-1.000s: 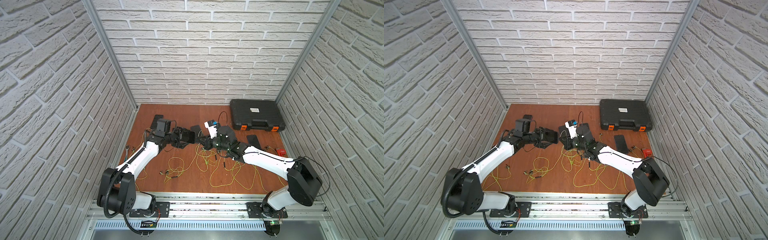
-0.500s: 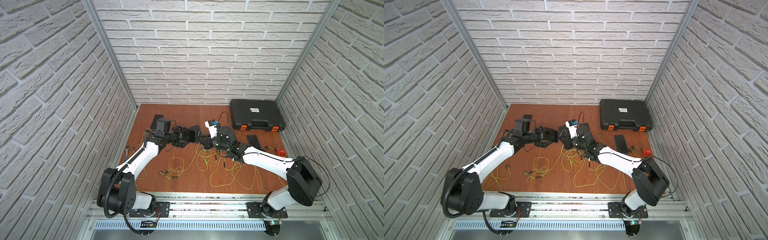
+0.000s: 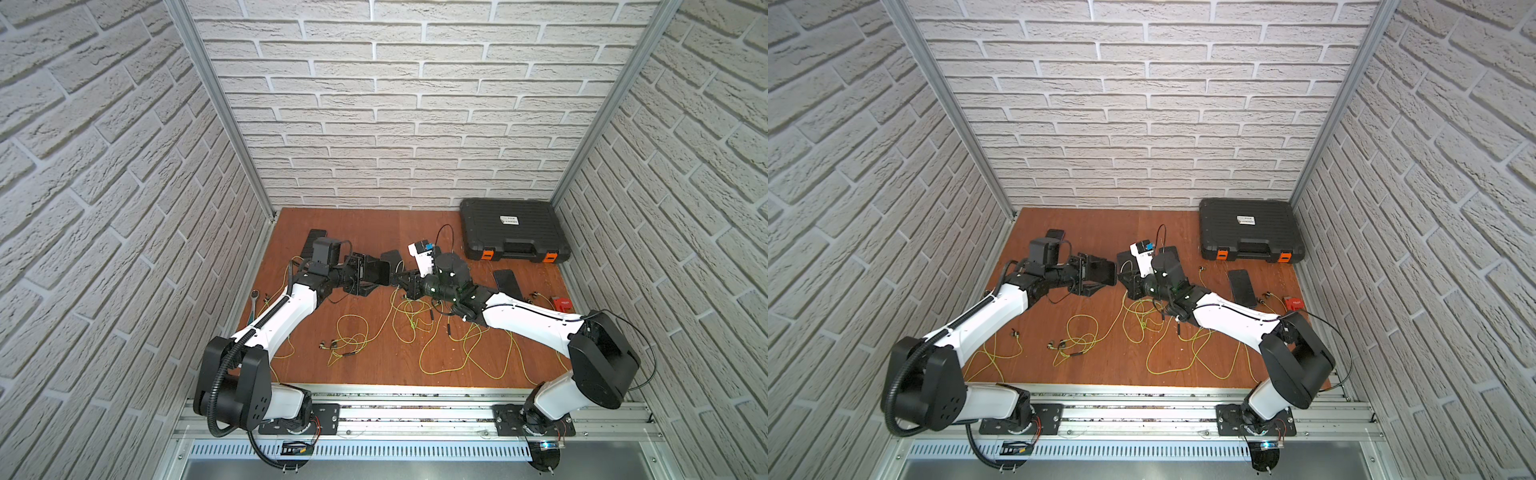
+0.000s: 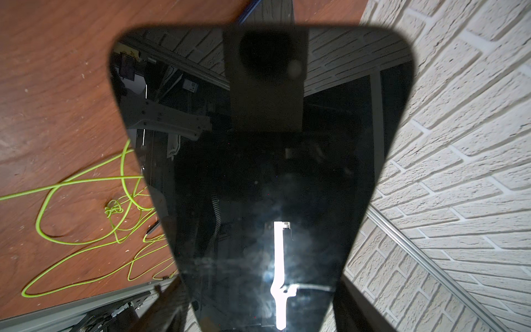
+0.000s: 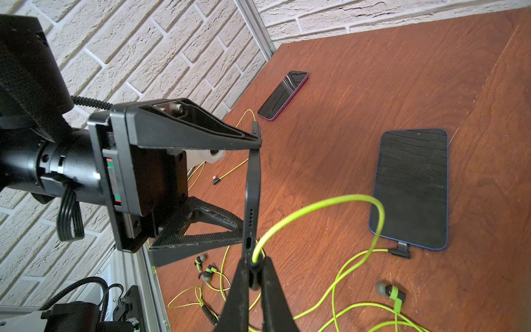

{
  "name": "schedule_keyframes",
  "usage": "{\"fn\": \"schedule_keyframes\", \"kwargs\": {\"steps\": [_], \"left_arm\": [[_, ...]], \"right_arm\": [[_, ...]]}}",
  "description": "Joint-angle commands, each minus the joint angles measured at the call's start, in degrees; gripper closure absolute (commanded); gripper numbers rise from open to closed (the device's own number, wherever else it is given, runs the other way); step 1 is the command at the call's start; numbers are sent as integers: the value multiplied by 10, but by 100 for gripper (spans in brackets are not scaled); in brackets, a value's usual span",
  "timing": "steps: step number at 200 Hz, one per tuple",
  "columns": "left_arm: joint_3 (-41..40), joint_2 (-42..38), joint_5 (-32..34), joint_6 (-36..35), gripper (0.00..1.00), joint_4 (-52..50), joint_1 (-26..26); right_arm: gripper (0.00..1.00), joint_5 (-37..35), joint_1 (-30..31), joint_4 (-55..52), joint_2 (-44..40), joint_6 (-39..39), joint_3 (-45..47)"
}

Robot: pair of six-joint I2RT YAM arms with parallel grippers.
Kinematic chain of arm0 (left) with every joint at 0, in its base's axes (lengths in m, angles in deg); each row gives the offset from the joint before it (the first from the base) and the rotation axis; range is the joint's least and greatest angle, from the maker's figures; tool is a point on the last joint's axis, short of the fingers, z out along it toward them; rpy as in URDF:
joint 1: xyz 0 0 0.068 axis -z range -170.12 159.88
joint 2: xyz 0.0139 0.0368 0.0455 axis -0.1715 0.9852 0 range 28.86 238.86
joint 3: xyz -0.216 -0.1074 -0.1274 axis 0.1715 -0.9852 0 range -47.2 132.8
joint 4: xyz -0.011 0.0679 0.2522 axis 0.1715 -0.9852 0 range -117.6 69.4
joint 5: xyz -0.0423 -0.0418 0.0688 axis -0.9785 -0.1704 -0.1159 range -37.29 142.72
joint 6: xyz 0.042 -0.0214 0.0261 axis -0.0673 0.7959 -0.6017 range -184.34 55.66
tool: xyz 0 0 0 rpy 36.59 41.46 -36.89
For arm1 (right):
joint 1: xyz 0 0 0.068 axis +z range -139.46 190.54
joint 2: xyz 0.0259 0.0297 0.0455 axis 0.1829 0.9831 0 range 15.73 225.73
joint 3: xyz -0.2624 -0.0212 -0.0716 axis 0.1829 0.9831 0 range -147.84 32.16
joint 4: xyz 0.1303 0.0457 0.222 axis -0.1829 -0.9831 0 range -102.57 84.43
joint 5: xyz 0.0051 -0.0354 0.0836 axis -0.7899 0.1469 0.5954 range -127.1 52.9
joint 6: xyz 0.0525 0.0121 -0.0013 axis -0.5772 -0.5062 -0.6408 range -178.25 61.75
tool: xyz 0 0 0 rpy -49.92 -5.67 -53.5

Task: Plug wired earphones into phones
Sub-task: Insert the wired earphone into the phone.

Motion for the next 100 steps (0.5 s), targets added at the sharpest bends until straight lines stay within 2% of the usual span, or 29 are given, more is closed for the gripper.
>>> {"fn": "schedule_keyframes", "kwargs": {"steps": [1,58,100], "left_arm": [[2,-19,-17,2,100,47,3],[-4,-21,-14,-6,100,38,-4],[-5,-19,-15,-7,100,41,-4]], "right_arm": [[94,3,2,35,5,-2,4],[94,-26,0,41,-37,16,31],[94,-12,0,66,-36,16,34]]}}
